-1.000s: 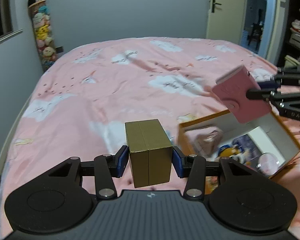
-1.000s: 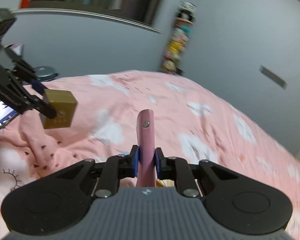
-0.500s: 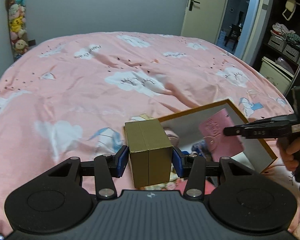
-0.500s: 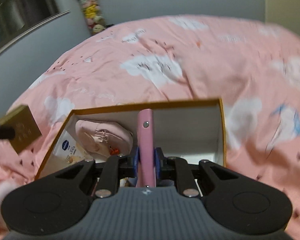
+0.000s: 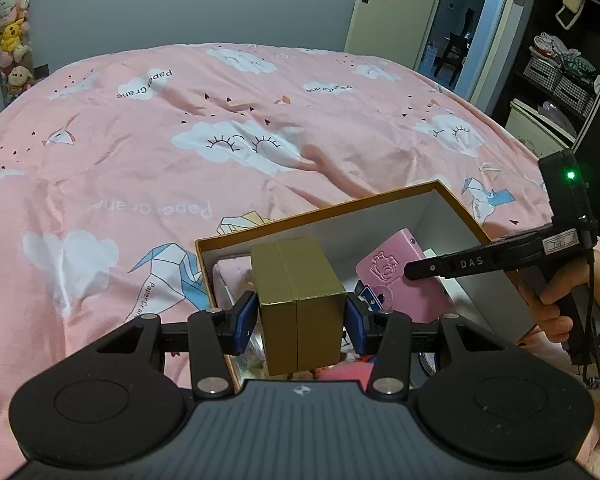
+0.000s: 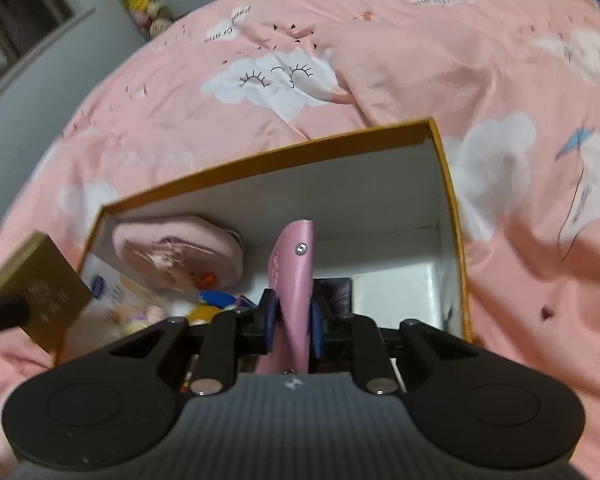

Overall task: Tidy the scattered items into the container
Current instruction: 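Carry the gold cube with the left tool while the right tool lowers the pink wallet into the box, then lower the gold cube box into the box and open the left tool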

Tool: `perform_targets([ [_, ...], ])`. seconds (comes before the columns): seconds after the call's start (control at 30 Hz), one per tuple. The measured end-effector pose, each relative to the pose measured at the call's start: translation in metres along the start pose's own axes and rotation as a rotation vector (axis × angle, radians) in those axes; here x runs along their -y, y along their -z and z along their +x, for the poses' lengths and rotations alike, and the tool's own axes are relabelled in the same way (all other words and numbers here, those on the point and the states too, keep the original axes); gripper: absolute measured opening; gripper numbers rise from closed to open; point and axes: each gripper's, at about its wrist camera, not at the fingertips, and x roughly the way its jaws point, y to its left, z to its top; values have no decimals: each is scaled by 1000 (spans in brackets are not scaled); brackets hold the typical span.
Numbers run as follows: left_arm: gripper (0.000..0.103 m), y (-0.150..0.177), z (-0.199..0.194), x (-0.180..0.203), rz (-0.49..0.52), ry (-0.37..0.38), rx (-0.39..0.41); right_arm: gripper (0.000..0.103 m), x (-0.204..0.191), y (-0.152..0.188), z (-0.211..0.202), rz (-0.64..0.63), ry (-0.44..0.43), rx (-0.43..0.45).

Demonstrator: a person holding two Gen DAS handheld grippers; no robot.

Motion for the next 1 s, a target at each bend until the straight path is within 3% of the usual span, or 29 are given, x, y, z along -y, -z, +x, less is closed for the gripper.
perform_targets([
  [0.17, 54, 0, 3, 4, 6, 11, -6, 25, -12, -2, 5, -97, 117, -16],
  [0.33, 54, -2, 6, 6, 0, 16, -10, 38, -28, 5, 14, -235, 210, -39],
  [0.87, 54, -1, 15, 8, -30, 45, -28, 43, -33, 6, 13, -269, 243, -106],
  [1.0, 54, 0, 17, 10, -36, 53, -35, 34, -24, 9, 24, -222, 212, -147],
])
